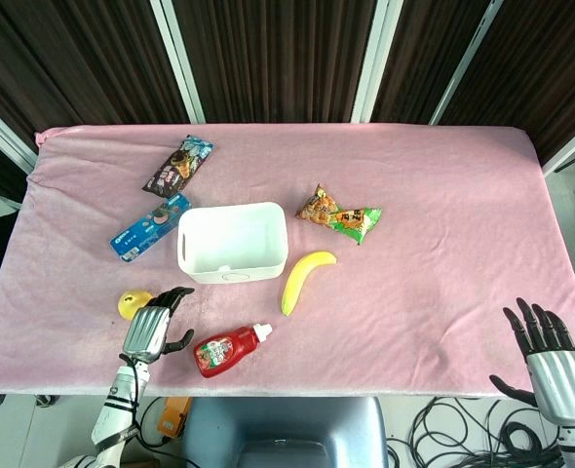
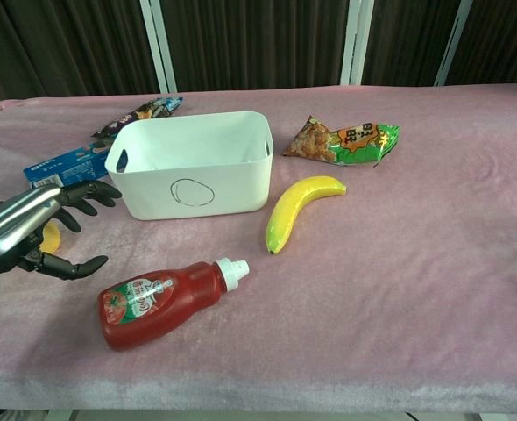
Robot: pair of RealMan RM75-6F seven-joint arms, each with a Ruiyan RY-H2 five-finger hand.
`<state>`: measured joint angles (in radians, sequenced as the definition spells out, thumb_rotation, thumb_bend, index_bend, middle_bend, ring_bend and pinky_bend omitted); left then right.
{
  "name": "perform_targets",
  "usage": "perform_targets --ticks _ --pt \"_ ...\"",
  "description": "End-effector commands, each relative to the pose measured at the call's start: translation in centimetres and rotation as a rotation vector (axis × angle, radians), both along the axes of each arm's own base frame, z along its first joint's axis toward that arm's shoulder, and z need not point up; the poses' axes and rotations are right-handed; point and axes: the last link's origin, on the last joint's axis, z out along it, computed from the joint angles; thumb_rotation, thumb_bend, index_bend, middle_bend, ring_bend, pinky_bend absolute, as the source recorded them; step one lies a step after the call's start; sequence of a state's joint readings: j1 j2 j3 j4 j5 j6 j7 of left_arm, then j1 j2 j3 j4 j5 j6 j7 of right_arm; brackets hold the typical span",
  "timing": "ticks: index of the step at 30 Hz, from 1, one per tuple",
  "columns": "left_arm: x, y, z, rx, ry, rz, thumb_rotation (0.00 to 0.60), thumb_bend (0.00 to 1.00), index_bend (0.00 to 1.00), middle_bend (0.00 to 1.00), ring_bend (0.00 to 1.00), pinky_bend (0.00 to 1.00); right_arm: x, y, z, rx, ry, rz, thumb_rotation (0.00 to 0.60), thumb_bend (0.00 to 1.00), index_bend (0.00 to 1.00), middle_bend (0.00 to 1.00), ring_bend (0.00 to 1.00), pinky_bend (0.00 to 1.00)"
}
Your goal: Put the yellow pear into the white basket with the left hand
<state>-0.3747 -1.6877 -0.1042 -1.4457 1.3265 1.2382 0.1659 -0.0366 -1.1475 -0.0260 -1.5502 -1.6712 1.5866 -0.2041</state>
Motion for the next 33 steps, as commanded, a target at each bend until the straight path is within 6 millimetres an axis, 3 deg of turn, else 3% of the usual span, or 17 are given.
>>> perform_targets --ticks 1,17,27,33 --pt "0.0 0.0 0.0 0.000 0.001 0.000 0.600 0.32 0.22 0.22 0.24 0.34 0.0 0.0 0.0 -0.001 0.000 -0.002 0.600 0.10 0.15 0.04 0.04 0.23" --pt "0.1 0.1 0.2 0.010 0.002 -0.005 0.600 0.32 0.22 0.22 0.24 0.34 0.0 -0.1 0.1 0.003 0.000 0.000 0.600 0.10 0.15 0.04 0.04 0.23" --pt "0.0 0.4 2.2 0.132 0.025 -0.032 0.600 0.32 0.21 0.21 0.24 0.34 0.0 -0.3 0.0 0.009 0.006 -0.005 0.600 0.10 0.15 0.04 0.04 0.23" --pt "-1.7 1.2 4.3 0.184 0.077 0.017 0.600 0.32 0.19 0.20 0.22 0.33 -0.1 -0.3 0.0 0.011 0.009 -0.009 0.600 0.10 0.15 0.04 0.04 0.23"
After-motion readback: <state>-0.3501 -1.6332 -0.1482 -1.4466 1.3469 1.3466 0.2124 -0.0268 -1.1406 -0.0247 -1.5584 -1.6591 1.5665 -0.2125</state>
